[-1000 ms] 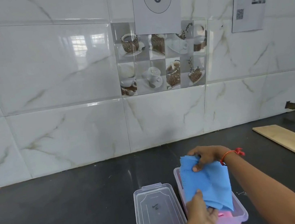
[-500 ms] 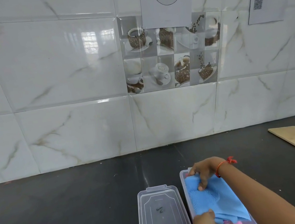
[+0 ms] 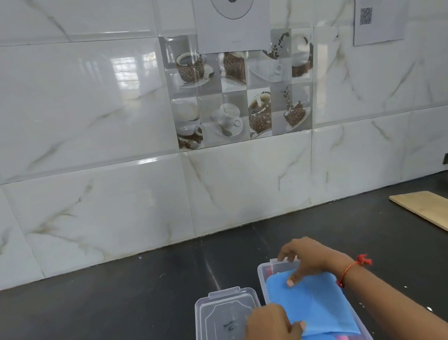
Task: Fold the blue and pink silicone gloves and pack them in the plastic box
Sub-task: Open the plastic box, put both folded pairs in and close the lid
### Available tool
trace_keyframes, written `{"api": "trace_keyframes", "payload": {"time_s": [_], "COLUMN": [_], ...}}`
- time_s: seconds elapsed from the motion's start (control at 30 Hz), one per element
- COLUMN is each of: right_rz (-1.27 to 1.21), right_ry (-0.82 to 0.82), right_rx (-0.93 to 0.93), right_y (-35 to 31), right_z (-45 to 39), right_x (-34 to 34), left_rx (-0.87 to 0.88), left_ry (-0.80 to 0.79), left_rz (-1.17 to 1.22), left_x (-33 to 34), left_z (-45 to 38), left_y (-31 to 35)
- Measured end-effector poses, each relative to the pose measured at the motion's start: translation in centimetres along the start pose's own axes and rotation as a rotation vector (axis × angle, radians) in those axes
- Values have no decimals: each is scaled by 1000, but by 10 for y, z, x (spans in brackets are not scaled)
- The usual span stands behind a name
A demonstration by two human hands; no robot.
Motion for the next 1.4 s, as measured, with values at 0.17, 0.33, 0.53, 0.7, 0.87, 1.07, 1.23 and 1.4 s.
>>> {"api": "trace_keyframes", "payload": {"time_s": [0.17,0.33,0.53,0.7,0.87,1.07,1.23,1.4], "right_rz": [155,154,-26,-22,-117,-407,-406,-241], "right_ry": [-10,35,31,-64,-171,-410,-457,-497], "right_rx": [116,222,182,252,330,357,409,453], "right_y": [19,31,23,17,12,29,18,7], "right_z": [22,25,21,9,-5,-5,-10,-12], "right_x": [-2,-2,8,14,14,8,9,11], "left_rx": [222,255,219,199,113,114,108,95], "left_ry": [17,-116,-198,-229,-257,-252,-237,-283], "left_rz": [-124,-294,-370,-365,-398,-434,-417,-469], "left_x": [5,15,24,30,29,31,28,30], "left_z": [-3,-10,-16,-19,-20,-14,-14,-19], "left_y": [21,30,26,26,30,34,34,34]}}
Point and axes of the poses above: each hand's wrist, its own z-axis away from the middle knuckle, its own x-axis out of the palm, y = z × x, the point moved 3 cm from there along -z, towards the middle knuckle, and after that the axes turned 8 degrees about -y, right-handed, at the moved point
